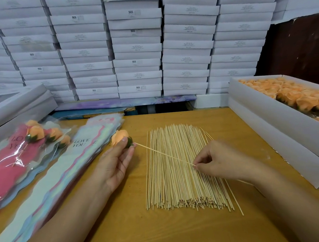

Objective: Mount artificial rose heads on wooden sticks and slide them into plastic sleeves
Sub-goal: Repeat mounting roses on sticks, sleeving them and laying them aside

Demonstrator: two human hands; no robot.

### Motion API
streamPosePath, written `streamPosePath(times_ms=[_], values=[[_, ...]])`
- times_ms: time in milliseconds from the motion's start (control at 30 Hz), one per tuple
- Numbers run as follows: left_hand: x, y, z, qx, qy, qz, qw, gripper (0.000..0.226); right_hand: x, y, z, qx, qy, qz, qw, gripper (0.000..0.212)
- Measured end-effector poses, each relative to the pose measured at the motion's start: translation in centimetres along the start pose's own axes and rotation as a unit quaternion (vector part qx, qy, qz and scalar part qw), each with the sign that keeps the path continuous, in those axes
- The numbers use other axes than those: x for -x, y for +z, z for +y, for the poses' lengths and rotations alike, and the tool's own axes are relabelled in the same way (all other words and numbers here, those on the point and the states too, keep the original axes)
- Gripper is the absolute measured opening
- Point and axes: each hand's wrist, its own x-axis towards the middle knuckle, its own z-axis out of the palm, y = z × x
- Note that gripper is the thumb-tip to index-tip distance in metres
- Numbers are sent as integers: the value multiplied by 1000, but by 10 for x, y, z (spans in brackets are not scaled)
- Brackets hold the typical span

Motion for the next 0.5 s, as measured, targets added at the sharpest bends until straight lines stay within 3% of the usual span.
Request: streamPosePath(times_ms=[500], values=[[5, 4, 1, 0, 7, 10, 1000, 23, -2, 2, 2, 14, 0, 3, 1000, 10]])
